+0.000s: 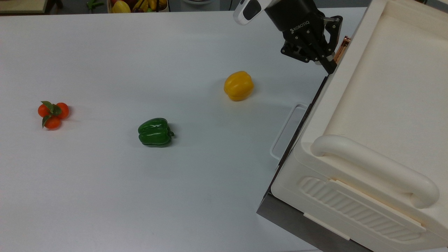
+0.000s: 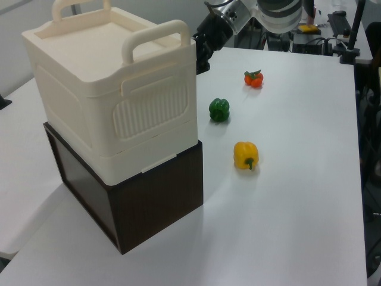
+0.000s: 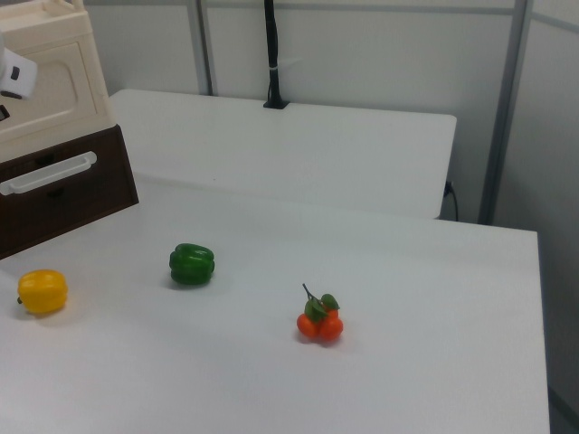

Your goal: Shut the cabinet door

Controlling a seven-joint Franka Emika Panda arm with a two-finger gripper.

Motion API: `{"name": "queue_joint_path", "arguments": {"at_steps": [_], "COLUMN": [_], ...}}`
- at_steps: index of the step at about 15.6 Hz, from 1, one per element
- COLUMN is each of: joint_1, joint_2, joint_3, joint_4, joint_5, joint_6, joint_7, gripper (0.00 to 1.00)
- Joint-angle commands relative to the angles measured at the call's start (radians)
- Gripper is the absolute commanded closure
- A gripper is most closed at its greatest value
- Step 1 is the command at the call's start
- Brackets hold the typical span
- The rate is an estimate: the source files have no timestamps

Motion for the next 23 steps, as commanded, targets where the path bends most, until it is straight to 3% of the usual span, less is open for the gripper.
{"name": "queue_joint_path", "arguments": {"at_steps": [1,4,5,6,8,9,11,13,16,20,23], "joint_1": [-0.014,-0.068,-0.073,-0.071,-0.079,-0.083,-0.083,-0.083,-0.083,-0.082,-0.083], "joint_2": [-0.022,-0.054,-0.073,-0.087,-0.117,-0.133,-0.168,-0.194,-0.243,-0.289,-0.295], "joint_3": [0.005,-0.021,-0.054,-0.088,-0.128,-0.150,-0.167,-0.184,-0.199,-0.239,-0.256], "joint_4": [-0.017,-0.020,-0.020,-0.019,-0.014,-0.013,-0.014,-0.014,-0.011,-0.010,-0.010], "joint_5": [-0.017,-0.078,-0.117,-0.160,-0.261,-0.307,-0.428,-0.529,-0.651,-0.703,-0.768], "joint_6": [0.004,-0.148,-0.225,-0.311,-0.432,-0.469,-0.540,-0.632,-0.785,-0.919,-0.912], "joint_7": [0.010,0.012,0.012,0.018,0.018,0.018,0.009,0.022,0.024,0.013,-0.007], "gripper": [1.00,1.00,1.00,0.93,0.68,0.42,0.26,0.00,0.00,0.00,0.00]}}
